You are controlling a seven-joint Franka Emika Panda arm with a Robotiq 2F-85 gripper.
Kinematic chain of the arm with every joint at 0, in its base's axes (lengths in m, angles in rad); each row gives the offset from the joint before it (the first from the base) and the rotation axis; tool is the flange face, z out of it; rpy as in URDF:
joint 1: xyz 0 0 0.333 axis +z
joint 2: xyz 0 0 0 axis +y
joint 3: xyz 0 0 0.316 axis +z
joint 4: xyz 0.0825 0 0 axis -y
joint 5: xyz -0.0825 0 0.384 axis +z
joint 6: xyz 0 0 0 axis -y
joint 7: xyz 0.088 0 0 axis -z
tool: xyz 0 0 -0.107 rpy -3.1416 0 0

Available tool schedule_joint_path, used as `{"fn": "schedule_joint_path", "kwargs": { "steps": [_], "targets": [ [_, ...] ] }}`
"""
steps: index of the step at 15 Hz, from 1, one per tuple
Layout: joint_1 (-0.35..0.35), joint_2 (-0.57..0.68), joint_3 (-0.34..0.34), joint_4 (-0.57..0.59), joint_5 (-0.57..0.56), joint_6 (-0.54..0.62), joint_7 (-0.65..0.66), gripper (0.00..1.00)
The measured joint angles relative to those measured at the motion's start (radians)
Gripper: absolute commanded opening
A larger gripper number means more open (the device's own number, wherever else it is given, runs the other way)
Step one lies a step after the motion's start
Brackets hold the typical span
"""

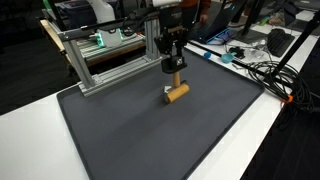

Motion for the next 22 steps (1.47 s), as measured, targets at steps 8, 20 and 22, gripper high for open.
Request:
{"fn": "schedule_joint_path", "kwargs": {
  "steps": [8,20,22],
  "targets": [
    [0.008,-0.111,0.015,0.018,0.022,-0.183,-0.014,0.22],
    [-0.003,-0.011,0.001,0.039,0.024,-0.211,-0.014,0.22],
    [-0.002,0.005,0.001,0.054,0.021,-0.249,-0.014,0.22]
  ]
}}
